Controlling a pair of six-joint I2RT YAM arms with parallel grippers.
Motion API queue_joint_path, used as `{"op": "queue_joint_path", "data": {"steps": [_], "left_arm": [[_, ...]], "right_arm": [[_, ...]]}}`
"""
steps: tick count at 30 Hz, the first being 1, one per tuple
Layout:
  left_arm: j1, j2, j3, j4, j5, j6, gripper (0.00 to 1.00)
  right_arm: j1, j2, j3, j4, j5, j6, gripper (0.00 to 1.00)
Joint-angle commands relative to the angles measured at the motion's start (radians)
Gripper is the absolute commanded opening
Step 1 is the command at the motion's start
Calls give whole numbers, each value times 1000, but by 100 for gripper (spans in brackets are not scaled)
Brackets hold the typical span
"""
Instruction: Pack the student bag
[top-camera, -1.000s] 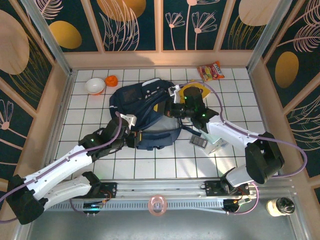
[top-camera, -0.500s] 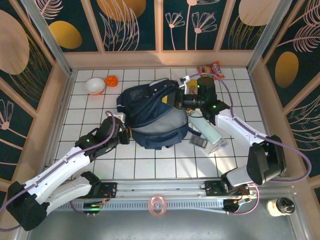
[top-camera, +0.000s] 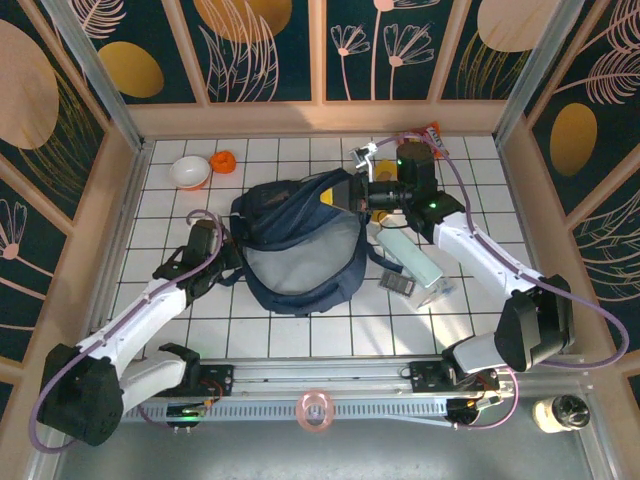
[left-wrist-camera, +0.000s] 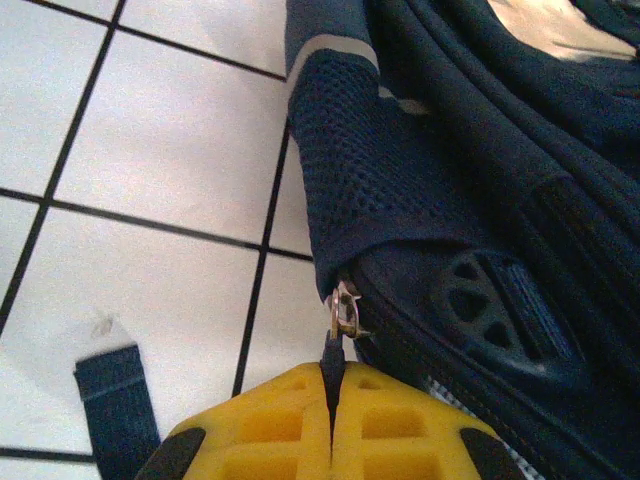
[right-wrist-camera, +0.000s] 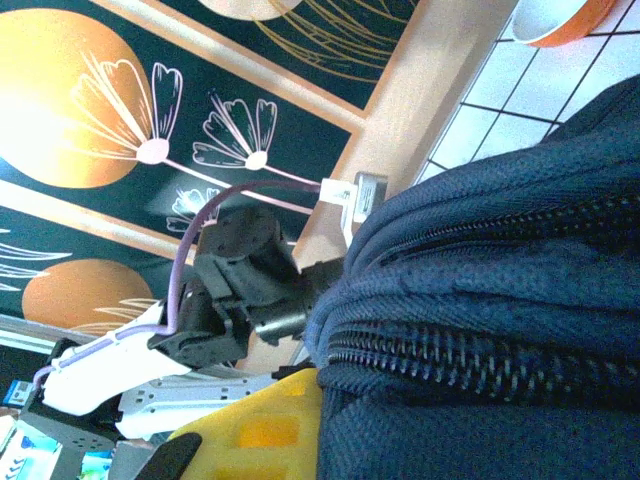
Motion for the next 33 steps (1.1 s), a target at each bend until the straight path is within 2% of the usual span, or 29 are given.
{"op": "queue_joint_path", "data": {"steps": [1, 9, 14, 18, 22, 23, 27, 28, 33], "left_arm": [[40, 34, -2, 95, -41, -4, 0], [55, 15, 15, 89, -71, 15, 0], [56, 5, 26, 69, -59, 13, 2], [70, 12, 19, 65, -118, 9, 0], [79, 8, 3, 82, -118, -11, 1], [80, -3, 0, 89, -114, -13, 5], [79, -87, 2, 144, -60, 43, 43], [79, -108, 5, 153, -47, 64, 48], [79, -263, 48, 195, 69, 292, 54]], "right_arm": [[8, -71, 65, 37, -88, -30, 0], [71, -47, 59, 76, -62, -10, 0], [73, -18, 88, 52, -42, -32, 0], [94, -3, 103, 83, -96, -29, 0], [101, 3, 118, 79, -109, -35, 0], [101, 8, 120, 72, -101, -35, 0], [103, 50, 154, -51, 3, -106, 0], [104, 59, 165, -81, 33, -123, 0], [120, 115, 193, -125, 135, -161, 0]]}}
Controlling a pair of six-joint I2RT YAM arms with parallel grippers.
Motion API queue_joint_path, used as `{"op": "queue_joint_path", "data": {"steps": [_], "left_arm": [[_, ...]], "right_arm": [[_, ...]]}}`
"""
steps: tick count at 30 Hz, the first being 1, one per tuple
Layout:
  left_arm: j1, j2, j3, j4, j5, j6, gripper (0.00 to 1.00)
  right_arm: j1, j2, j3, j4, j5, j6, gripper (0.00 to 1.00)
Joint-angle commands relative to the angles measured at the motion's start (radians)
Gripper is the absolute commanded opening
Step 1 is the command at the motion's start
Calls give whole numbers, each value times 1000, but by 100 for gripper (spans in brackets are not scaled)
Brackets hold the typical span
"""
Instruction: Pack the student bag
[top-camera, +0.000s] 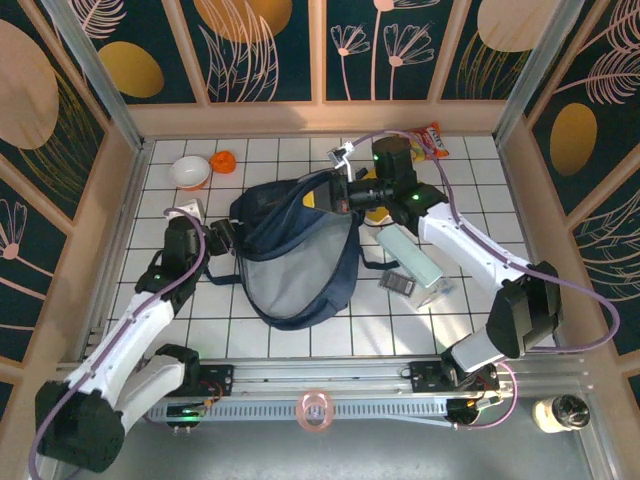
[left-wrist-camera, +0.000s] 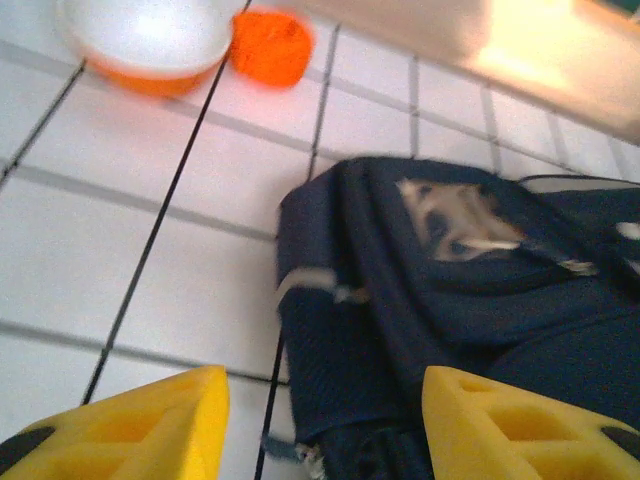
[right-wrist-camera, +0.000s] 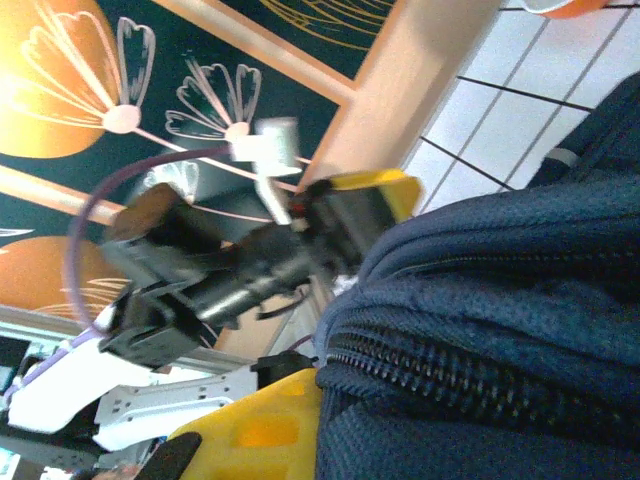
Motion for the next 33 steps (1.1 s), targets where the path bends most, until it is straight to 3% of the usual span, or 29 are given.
{"op": "queue_joint_path", "data": {"steps": [1, 7, 12, 15, 23, 28, 31, 33], "left_arm": [[3, -106, 47, 98, 104, 203, 56], [2, -226, 72, 168, 368, 436, 67], [-1, -183, 124, 110, 562, 588, 77], [-18, -141, 153, 54, 616, 689, 81], [-160, 42, 203, -39, 441, 906, 89], [-171, 117, 187, 29, 267, 898, 90], [-171, 138, 177, 46, 149, 894, 78], [-171, 137, 171, 46, 96, 891, 62]], "right_arm": [[22, 30, 65, 20, 53, -60, 0], [66, 144, 134, 50, 64, -67, 0], [95, 228, 199, 72, 51, -57, 0], [101, 247, 203, 97, 44, -38, 0], [105, 235, 193, 176, 13, 34, 0], [110, 215, 186, 215, -5, 61, 0], [111, 206, 180, 236, -13, 73, 0], [111, 203, 179, 235, -15, 72, 0]]}}
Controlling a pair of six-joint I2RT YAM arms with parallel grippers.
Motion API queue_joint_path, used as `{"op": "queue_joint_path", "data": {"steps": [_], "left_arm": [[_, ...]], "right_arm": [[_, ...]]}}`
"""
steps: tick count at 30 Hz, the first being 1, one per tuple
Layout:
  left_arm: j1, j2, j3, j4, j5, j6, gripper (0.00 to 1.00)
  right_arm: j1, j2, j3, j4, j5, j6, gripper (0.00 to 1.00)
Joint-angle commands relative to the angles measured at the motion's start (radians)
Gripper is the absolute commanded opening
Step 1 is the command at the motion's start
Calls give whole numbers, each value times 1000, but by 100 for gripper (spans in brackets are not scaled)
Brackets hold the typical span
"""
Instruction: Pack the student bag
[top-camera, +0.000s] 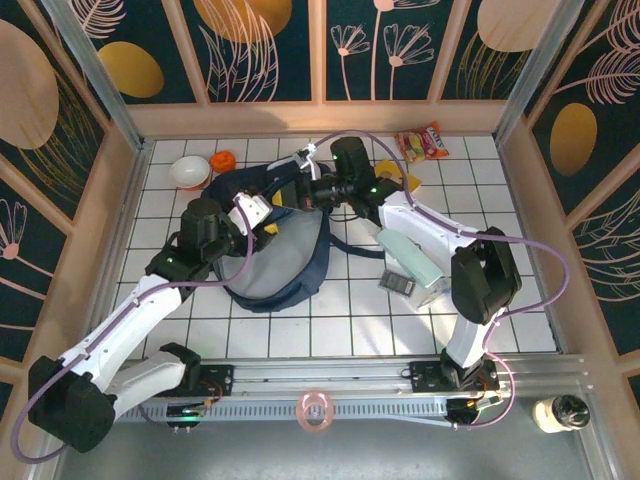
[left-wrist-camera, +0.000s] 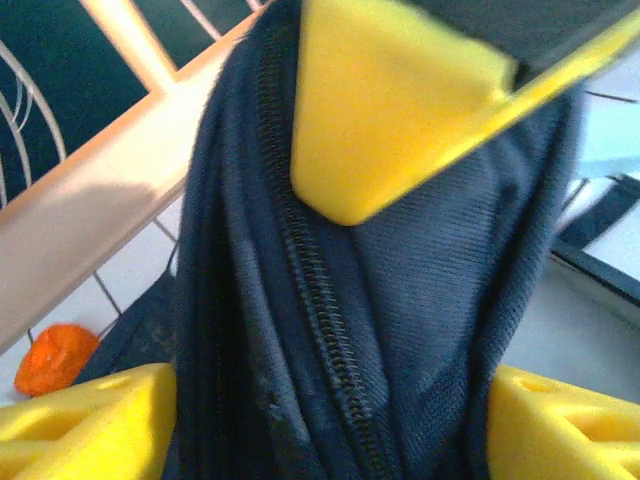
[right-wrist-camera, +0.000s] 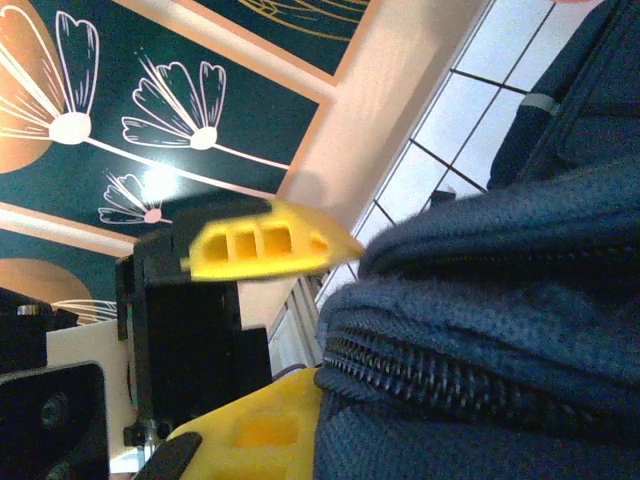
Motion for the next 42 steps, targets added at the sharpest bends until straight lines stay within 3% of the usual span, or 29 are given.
{"op": "queue_joint_path", "data": {"steps": [1, 5, 7, 14, 22, 34, 42], "left_arm": [[7, -5, -11, 21, -180, 26, 53], [7, -67, -32, 40, -178, -11, 11], [7, -96, -34, 45, -166, -36, 0], [7, -118, 0, 42, -189, -138, 0], [7, -60, 111, -12, -164, -235, 0], [7, -15, 127, -90, -134, -368, 0], [7, -10, 106, -94, -72, -399, 0]], "right_arm": [[11, -60, 30, 107, -71, 14, 0], [7, -83, 10, 107, -53, 11, 0], [1, -102, -9, 92, -25, 4, 4], [-44, -228, -142, -53, 130, -63, 33], [-150, -405, -273, -324, 373, -180, 54], [-286, -533, -370, -649, 752, -266, 62], [-378, -467, -460, -656, 775, -303, 67]]}}
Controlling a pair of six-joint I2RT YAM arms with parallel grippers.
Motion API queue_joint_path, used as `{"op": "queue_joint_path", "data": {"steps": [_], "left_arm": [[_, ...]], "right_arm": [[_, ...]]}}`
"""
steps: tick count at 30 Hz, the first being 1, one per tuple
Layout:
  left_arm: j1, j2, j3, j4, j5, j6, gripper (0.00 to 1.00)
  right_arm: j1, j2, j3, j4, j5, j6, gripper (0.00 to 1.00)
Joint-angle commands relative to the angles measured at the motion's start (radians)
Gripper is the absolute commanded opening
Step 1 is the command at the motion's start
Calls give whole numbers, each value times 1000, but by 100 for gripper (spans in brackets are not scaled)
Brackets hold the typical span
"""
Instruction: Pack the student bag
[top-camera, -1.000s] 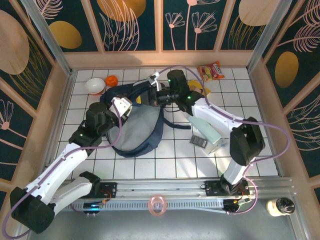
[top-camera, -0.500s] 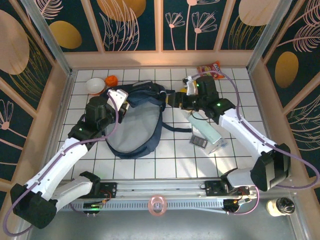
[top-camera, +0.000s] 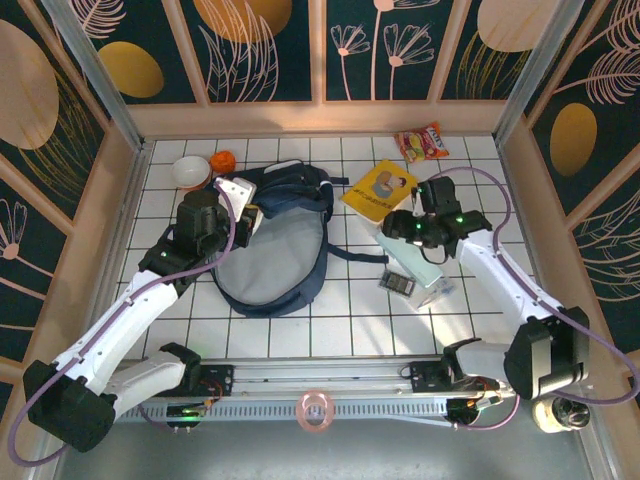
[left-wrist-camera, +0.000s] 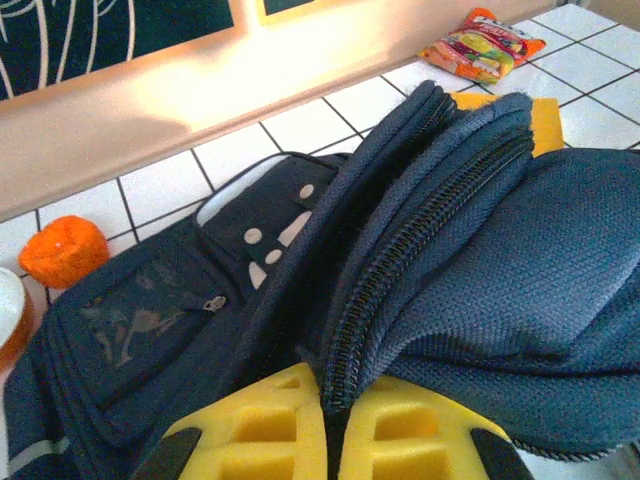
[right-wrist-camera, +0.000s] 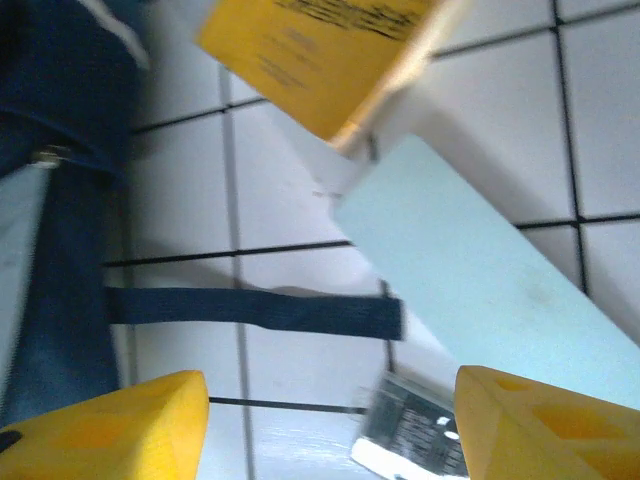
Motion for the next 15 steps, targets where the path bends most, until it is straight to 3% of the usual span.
{"op": "queue_joint_path", "data": {"steps": [1, 4, 8, 12, 15], "left_arm": [[6, -12, 2, 32, 21, -47, 0], [6, -15, -6, 17, -5, -47, 0], [6, -45, -57, 26, 71, -13, 3], [7, -72, -86, -20, 80, 22, 24], [6, -88, -92, -44, 99, 27, 33]], "right_arm": [[-26, 51, -17, -1, 38, -44, 67], [-40, 116, 4, 16, 15, -45, 68], [-67, 216, 47, 56, 11, -104, 70], [-134, 329, 119, 158, -120, -12, 71], [-175, 416, 154, 277, -216, 116, 71]]}}
